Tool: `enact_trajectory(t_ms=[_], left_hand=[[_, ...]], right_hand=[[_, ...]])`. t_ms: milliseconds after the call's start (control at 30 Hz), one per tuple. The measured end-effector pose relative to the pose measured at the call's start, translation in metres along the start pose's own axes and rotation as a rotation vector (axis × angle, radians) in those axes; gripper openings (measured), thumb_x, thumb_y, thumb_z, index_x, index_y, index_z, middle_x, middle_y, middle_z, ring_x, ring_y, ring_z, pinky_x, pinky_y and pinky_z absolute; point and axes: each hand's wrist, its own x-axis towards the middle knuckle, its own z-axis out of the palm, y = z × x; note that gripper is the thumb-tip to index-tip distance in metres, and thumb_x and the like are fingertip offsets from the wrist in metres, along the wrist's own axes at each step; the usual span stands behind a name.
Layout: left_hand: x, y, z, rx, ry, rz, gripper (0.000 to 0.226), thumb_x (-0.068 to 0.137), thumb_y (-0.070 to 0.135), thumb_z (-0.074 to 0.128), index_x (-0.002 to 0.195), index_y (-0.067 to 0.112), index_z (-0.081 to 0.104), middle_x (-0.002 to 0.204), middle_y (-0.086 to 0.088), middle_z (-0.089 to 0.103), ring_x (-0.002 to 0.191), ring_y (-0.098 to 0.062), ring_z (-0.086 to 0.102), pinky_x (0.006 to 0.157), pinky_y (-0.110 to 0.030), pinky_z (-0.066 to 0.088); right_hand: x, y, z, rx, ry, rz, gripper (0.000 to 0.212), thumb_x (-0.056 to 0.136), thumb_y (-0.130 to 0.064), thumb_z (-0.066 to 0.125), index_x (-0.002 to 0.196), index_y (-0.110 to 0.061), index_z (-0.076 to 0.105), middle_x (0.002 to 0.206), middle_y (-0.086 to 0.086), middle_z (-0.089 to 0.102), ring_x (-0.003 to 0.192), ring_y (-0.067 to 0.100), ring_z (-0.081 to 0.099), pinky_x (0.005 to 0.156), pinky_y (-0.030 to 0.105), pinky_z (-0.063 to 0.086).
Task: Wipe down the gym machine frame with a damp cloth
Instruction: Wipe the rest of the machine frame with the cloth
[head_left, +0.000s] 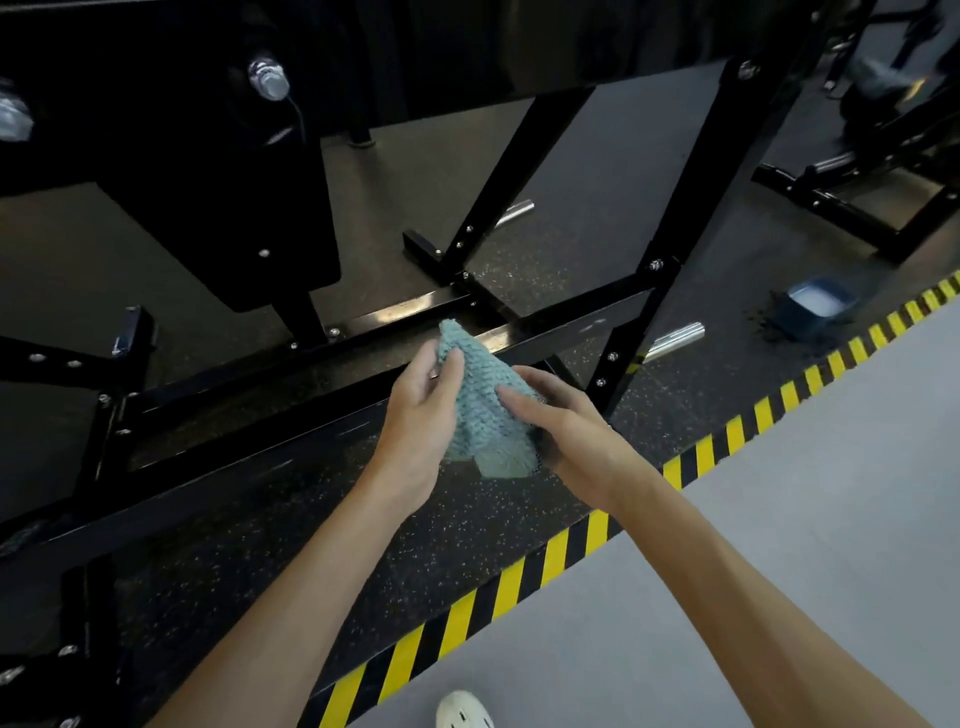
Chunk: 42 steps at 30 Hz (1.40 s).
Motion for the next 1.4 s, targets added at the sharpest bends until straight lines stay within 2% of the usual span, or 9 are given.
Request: enact_trajectory(t_ms=[233, 367, 467, 600, 767, 933, 1000, 1200, 1400], left_hand=[[0.053, -0.005, 0.01, 0.447, 0.071, 0.124, 0.03, 0.105, 0.043, 0.036, 0.101, 0.021, 0.056, 0.092, -0.013, 0.063, 0.086, -0.027, 0.063, 0.081, -0.054, 0.053], [0.072, -0.002, 0.029, 0.464, 0.03, -0.016, 0.024, 0.1, 0.041, 0.053, 0.116, 0.023, 0.052, 0.087, -0.001, 0.071, 0.072, -0.012, 0.07, 0.059, -0.028, 0.054], [0.08, -0.006, 0.044, 0.4, -0.044, -0.242, 0.067, 0.077, 0.025, 0.084, 0.124, 0.031, 0.037, 0.095, 0.004, 0.073, 0.077, -0.005, 0.072, 0.066, -0.024, 0.056], [0.088, -0.019, 0.063, 0.347, -0.147, -0.239, 0.099, 0.063, -0.006, 0.088, 0.129, 0.043, 0.032, 0.101, 0.001, 0.07, 0.088, -0.009, 0.073, 0.077, -0.033, 0.061], [0.1, -0.053, 0.101, 0.852, -0.18, -0.073, 0.042, 0.074, 0.009, 0.082, 0.101, 0.037, 0.068, 0.099, 0.012, 0.068, 0.09, -0.011, 0.067, 0.082, -0.037, 0.058], [0.107, -0.076, 0.141, 0.952, 0.011, 0.005, 0.015, 0.09, 0.026, 0.068, 0.105, 0.026, 0.071, 0.109, 0.013, 0.053, 0.105, -0.005, 0.047, 0.087, -0.019, 0.034], [0.112, -0.081, 0.155, 0.849, 0.069, -0.022, 0.012, 0.092, 0.029, 0.066, 0.104, 0.026, 0.068, 0.112, 0.016, 0.059, 0.107, -0.004, 0.053, 0.094, -0.024, 0.042], [0.135, -0.106, 0.185, 0.693, 0.201, 0.081, 0.031, 0.073, 0.032, 0.085, 0.097, 0.032, 0.065, 0.09, 0.015, 0.072, 0.089, -0.006, 0.068, 0.084, -0.037, 0.056], [0.168, -0.157, 0.198, 0.875, 0.268, 0.536, 0.03, 0.076, 0.009, 0.082, 0.104, 0.015, 0.072, 0.097, 0.008, 0.067, 0.088, -0.003, 0.059, 0.082, -0.014, 0.05]], right_hand=[[0.05, -0.024, -0.039, -0.201, 0.153, -0.076, 0.028, 0.086, -0.03, 0.074, 0.112, -0.029, 0.064, 0.119, 0.017, 0.062, 0.107, 0.034, 0.063, 0.091, 0.053, 0.054], [0.069, -0.036, -0.061, -0.506, 0.209, -0.21, 0.023, 0.094, -0.03, 0.064, 0.114, -0.037, 0.055, 0.095, 0.014, 0.06, 0.086, 0.025, 0.062, 0.071, 0.047, 0.06], [0.07, -0.039, -0.082, -0.479, 0.204, -0.193, 0.024, 0.095, -0.032, 0.063, 0.114, -0.045, 0.055, 0.097, 0.022, 0.063, 0.081, 0.023, 0.059, 0.067, 0.042, 0.056], [0.066, -0.045, -0.129, -0.357, -0.14, -0.088, 0.057, 0.077, -0.01, 0.081, 0.126, -0.027, 0.059, 0.114, 0.012, 0.065, 0.104, 0.024, 0.065, 0.084, 0.035, 0.058], [0.086, -0.031, -0.169, -1.029, -0.094, -0.189, 0.04, 0.076, -0.003, 0.076, 0.114, -0.016, 0.07, 0.104, -0.002, 0.066, 0.091, 0.008, 0.058, 0.067, 0.005, 0.041], [0.105, -0.023, -0.208, -1.019, -0.062, -0.289, 0.019, 0.086, -0.014, 0.071, 0.105, -0.014, 0.074, 0.101, 0.002, 0.058, 0.102, 0.012, 0.052, 0.077, 0.015, 0.038], [0.113, -0.022, -0.223, -0.953, -0.068, -0.309, 0.016, 0.087, -0.016, 0.072, 0.102, -0.012, 0.074, 0.113, 0.002, 0.058, 0.113, 0.01, 0.05, 0.088, 0.018, 0.037], [0.134, -0.012, -0.243, -0.675, 0.079, -0.474, 0.009, 0.092, -0.011, 0.066, 0.096, -0.018, 0.065, 0.085, -0.011, 0.066, 0.077, 0.002, 0.06, 0.064, 0.013, 0.044], [0.177, 0.019, -0.235, -0.312, 0.234, -0.308, 0.009, 0.092, -0.011, 0.063, 0.094, -0.02, 0.061, 0.091, 0.003, 0.065, 0.085, 0.016, 0.062, 0.073, 0.032, 0.052]])
